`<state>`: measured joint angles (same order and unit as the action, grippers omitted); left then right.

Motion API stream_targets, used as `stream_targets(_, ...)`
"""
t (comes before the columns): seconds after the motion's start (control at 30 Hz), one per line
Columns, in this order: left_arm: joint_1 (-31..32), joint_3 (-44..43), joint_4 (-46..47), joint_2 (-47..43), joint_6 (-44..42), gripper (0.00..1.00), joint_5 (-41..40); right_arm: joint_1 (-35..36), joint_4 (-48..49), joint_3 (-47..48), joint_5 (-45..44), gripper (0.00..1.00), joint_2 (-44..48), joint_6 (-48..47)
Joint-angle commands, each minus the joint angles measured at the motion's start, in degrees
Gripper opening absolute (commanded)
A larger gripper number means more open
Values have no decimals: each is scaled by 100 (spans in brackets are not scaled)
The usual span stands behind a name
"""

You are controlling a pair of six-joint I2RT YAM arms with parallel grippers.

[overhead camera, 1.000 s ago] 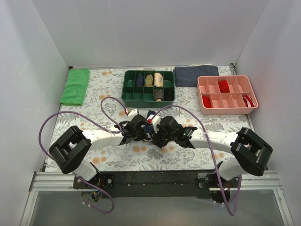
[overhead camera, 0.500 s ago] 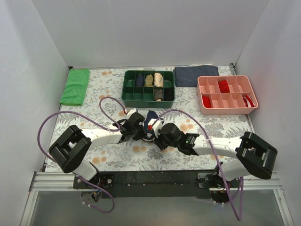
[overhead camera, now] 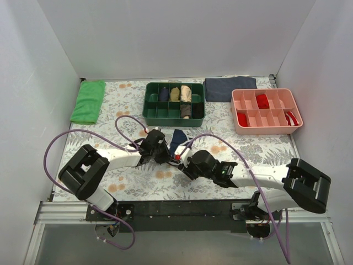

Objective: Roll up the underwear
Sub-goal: Roll the underwear to the center of the board.

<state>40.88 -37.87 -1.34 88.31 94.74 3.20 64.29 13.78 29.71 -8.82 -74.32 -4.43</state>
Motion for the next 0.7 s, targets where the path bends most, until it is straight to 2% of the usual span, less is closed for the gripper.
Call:
stream_targets(0.0,-133,60,-59,239,-96,0,426,224,90,385,-225,45,-310,-383)
stream_targets(0.43,-449,-98,-112,652,-219,0,954,418,186,816,-1314,45,-1162,-1209)
stream_targets(0.67,-546,-203,-147,731,-324,0,1130,417,450,755,-1464,44,-1321,-1306)
